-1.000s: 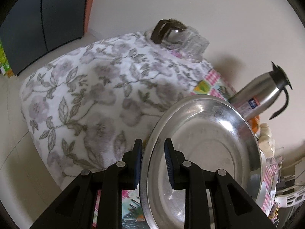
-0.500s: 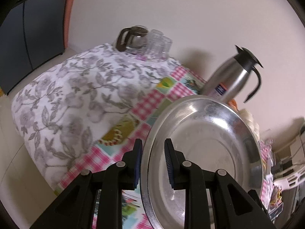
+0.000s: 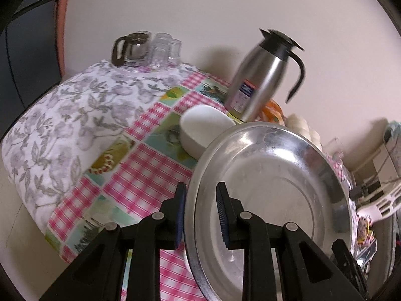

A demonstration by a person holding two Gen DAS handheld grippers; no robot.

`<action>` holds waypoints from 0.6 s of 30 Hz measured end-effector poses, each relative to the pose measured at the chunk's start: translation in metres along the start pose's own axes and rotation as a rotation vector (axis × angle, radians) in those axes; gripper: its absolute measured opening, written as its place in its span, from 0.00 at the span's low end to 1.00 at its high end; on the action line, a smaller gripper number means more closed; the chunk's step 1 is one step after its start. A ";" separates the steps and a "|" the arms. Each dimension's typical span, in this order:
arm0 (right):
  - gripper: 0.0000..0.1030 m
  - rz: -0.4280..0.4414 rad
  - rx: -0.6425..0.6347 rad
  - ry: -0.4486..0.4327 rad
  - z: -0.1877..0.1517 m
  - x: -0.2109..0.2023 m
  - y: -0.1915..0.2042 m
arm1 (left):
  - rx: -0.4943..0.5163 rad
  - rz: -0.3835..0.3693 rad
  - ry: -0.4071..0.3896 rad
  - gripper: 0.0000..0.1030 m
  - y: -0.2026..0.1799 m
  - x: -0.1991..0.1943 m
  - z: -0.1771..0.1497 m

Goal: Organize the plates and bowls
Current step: 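Lift the steel basin with both tools, tilting it onto its rim, then set the basin standing on its rim beside the bowls and open both tools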

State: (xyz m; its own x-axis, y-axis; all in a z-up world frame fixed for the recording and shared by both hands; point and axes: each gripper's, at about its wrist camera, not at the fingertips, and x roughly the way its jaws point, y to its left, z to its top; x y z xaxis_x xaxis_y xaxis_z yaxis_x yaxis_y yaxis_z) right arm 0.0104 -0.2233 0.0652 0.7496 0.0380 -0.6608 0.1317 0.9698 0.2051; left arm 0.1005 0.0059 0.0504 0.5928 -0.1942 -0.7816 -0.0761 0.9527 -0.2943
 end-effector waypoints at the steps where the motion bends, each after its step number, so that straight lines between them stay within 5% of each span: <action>1: 0.20 -0.005 -0.005 0.011 0.000 -0.002 -0.005 | 0.009 -0.004 0.004 0.24 -0.005 0.001 -0.003; 18: 0.23 -0.052 0.059 0.094 -0.012 0.015 -0.043 | 0.063 0.038 0.107 0.24 -0.028 0.031 -0.023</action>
State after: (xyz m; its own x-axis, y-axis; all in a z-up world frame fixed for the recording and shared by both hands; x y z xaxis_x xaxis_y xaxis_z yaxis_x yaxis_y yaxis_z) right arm 0.0087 -0.2615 0.0380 0.6768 0.0134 -0.7360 0.2084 0.9554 0.2091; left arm 0.1028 -0.0321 0.0217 0.5012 -0.1783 -0.8468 -0.0440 0.9720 -0.2308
